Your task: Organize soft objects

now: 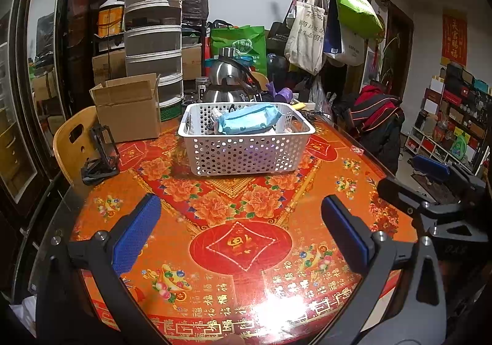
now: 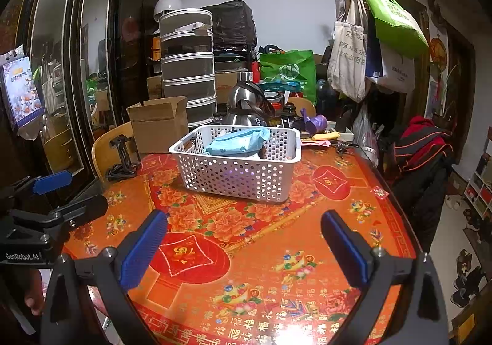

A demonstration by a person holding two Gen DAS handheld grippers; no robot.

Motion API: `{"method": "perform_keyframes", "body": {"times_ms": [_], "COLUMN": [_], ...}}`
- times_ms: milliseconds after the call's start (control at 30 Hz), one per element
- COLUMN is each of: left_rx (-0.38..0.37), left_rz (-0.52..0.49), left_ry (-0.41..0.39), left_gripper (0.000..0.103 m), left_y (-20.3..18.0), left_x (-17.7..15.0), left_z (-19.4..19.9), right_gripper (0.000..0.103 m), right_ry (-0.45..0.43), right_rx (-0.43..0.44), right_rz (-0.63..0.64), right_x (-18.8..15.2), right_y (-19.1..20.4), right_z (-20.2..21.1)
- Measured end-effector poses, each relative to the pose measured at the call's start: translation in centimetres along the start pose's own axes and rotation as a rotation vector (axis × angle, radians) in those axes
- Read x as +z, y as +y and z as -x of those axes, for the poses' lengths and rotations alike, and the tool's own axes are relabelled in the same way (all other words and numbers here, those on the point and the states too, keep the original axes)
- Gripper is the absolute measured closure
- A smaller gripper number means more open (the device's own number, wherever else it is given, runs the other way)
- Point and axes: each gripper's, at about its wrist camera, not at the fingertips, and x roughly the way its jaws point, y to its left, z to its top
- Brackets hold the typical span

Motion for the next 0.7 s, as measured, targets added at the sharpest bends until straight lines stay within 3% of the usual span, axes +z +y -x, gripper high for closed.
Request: {"method": "perform_keyframes", "body": {"times_ms": [700], "left_rx": [-0.001], "left_rz": [-0.022], "left_ry": [0.005], "left_gripper": [0.000], "left_y": [0.46], "left_x": [-0.69], "left_z": [-0.48], "right_gripper": [0.003], "right_ry": [0.002], "right_rx": [-0.002], "right_rz": [0.006], "right_x": [-0.13], "right_y": [-0.10], "right_z": [-0.09]}}
